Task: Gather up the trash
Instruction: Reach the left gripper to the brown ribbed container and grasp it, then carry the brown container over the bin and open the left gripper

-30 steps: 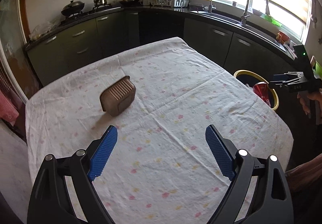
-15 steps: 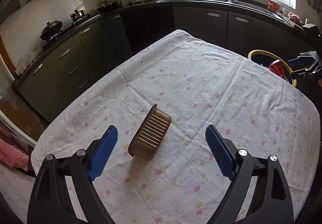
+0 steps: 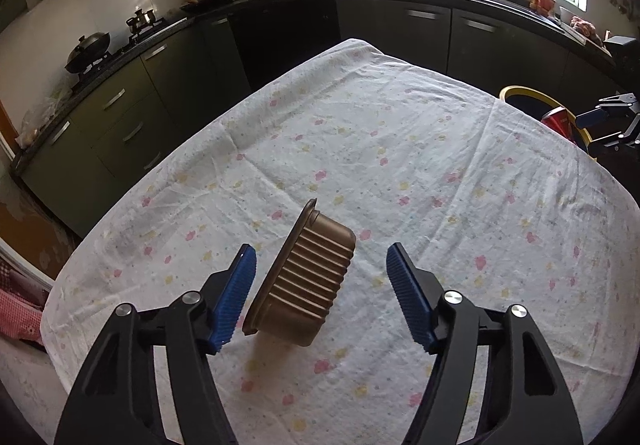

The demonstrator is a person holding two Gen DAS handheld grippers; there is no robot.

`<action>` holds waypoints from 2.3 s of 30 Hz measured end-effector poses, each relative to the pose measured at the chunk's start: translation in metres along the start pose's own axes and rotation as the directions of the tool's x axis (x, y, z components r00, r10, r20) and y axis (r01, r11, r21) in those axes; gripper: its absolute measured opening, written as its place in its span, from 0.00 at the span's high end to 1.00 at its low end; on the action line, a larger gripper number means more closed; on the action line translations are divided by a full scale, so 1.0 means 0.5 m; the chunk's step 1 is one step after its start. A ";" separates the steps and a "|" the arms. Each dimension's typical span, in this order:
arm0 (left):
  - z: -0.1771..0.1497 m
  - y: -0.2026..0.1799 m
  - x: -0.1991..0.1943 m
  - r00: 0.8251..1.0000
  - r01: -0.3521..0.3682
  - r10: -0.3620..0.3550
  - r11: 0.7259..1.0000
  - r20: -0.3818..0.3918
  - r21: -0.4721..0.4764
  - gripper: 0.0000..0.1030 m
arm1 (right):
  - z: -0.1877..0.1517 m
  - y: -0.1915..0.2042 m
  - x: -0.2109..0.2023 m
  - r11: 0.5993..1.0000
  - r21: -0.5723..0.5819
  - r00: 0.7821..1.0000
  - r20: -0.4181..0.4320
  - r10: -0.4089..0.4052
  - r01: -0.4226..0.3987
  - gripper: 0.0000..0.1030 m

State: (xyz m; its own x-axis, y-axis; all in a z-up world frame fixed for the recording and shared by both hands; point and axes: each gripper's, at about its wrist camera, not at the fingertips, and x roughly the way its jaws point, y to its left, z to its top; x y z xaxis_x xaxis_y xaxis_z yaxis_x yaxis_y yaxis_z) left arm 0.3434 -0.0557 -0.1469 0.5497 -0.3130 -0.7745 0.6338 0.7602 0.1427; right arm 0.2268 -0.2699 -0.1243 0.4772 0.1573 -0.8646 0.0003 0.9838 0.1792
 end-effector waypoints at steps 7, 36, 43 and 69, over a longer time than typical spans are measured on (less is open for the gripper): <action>-0.010 0.008 0.009 0.999 0.030 -0.031 0.999 -0.021 -0.027 0.77 | 0.001 0.005 0.001 1.000 0.000 1.000 -0.001 0.011 -0.011 0.21; 0.167 -0.374 -0.145 0.981 0.173 -0.182 0.976 0.063 0.132 0.80 | -0.128 -0.130 -0.161 0.996 0.091 0.990 0.140 -0.017 0.004 0.21; 0.297 -0.572 -0.060 0.950 0.292 -0.310 0.921 0.029 0.256 0.80 | -0.224 -0.274 -0.220 0.970 0.240 0.982 0.166 -0.086 0.044 0.21; 0.396 -0.701 0.182 0.941 0.333 -0.331 0.943 -0.065 0.013 0.16 | -0.286 -0.347 -0.200 0.952 0.302 0.981 0.191 -0.015 -0.044 0.20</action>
State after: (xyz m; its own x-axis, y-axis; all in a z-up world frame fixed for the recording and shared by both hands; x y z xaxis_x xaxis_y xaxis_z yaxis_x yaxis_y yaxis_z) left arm 0.2791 -0.4634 -0.1454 0.2719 -0.5091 -0.8167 0.7874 0.6056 -0.1154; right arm 0.0533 -0.4442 -0.1359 0.6364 0.1231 -0.7614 0.2450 0.9038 0.3509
